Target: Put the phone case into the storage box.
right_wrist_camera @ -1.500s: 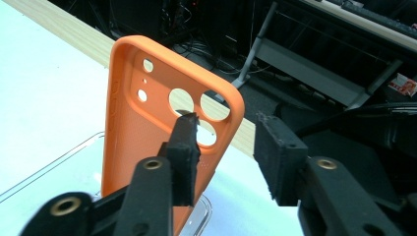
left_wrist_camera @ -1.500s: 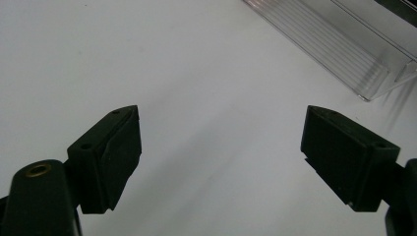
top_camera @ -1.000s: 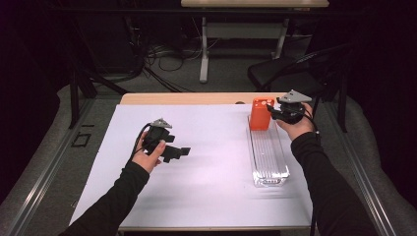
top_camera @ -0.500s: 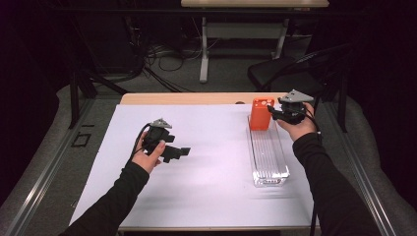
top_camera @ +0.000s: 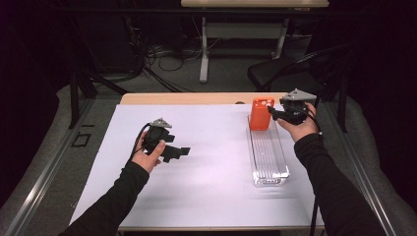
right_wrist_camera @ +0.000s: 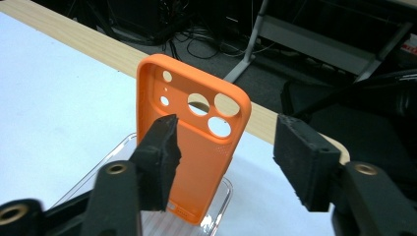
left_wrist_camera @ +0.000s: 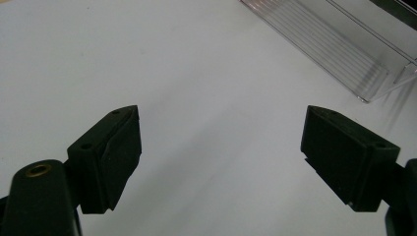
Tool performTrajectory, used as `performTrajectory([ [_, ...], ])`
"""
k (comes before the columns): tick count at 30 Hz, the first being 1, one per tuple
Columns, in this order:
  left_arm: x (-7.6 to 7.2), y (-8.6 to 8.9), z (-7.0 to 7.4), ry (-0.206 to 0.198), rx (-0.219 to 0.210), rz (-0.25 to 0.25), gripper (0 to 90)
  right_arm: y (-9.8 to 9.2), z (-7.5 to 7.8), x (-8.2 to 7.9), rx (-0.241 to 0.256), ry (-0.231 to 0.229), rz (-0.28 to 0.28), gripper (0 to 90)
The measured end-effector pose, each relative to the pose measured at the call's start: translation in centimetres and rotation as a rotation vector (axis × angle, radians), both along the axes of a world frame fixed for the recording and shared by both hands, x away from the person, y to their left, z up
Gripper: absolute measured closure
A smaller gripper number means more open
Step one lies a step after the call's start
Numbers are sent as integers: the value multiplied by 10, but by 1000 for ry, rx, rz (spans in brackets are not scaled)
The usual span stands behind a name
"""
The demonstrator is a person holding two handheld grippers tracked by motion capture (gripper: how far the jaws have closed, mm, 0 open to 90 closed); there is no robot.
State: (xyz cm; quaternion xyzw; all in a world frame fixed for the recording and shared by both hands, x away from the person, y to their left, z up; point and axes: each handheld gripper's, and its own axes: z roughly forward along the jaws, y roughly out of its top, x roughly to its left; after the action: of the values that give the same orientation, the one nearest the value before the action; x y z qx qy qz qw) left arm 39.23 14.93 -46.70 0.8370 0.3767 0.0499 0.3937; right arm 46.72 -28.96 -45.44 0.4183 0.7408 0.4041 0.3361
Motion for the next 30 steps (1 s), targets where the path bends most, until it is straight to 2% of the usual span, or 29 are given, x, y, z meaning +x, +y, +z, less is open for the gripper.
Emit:
performTrajectory([
  [9, 1, 2, 1, 4, -7, 2, 158, -1, 4, -3, 40, 58, -23, 285],
  [20, 2, 7, 4, -2, -27, 6, 158, 6, 10, -9, 70, 114, -9, 152],
  [23, 2, 8, 5, -5, -31, 3, 158, 9, 12, -12, 84, 129, 0, 145],
  [30, 2, 11, 8, -4, -45, -2, 158, 14, 17, -17, 110, 130, 36, 138],
])
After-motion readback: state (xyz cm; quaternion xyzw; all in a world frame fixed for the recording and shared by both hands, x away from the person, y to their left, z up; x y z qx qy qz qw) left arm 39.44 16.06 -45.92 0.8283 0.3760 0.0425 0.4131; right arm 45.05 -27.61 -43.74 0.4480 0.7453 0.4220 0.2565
